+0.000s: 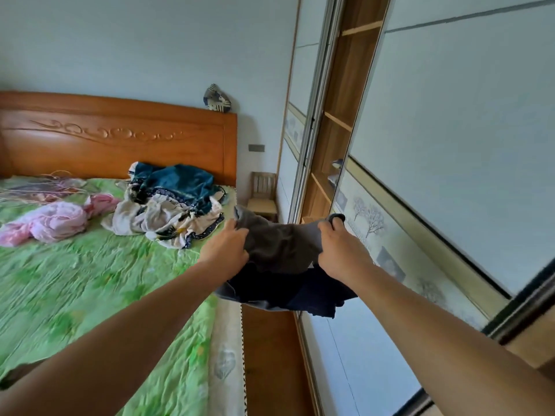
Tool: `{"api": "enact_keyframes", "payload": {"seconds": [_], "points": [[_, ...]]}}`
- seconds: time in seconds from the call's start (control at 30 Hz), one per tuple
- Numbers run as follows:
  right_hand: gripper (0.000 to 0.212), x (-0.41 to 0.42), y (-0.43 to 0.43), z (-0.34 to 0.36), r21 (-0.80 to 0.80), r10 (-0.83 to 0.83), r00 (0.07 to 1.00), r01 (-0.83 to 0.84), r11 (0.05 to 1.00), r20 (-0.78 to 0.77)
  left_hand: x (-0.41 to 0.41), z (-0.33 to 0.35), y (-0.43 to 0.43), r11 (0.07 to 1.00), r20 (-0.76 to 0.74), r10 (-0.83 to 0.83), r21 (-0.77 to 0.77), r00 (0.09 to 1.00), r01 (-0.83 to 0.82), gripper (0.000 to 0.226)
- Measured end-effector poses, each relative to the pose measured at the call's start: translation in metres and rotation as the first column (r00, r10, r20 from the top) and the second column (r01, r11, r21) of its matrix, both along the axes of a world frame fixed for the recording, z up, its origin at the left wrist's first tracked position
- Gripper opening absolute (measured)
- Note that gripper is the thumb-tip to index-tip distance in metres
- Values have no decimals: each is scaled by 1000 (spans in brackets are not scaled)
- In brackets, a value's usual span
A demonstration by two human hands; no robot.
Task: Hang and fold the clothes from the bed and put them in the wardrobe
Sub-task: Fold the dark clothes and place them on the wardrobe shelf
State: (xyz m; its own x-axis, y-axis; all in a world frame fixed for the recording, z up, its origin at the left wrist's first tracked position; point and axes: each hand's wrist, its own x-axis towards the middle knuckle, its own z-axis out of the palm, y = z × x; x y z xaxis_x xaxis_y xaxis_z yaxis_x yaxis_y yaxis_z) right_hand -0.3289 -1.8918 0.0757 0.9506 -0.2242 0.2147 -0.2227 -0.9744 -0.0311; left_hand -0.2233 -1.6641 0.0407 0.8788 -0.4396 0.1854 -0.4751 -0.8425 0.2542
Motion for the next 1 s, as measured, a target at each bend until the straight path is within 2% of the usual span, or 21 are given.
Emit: {"api": "enact_keyframes", "payload": {"seconds": [0.4,0.63,0.8,1.0], "points": [[63,102,-10,-3,31,135,991,-134,990,-19,42,19,9,981,45,184,58,982,-187,29],[64,154,-11,-5,38,200,979,-199,979,-29,72,20,4,963,31,255,81,967,-256,30],[63,222,-21,-9,62,204,978,-200,978,-53,135,13,-1,960,39,268,77,963,-270,36],[64,331,-35,-11,52,199,980,-197,979,-19,249,8,-13,957,56,273,83,960,-277,38]]}}
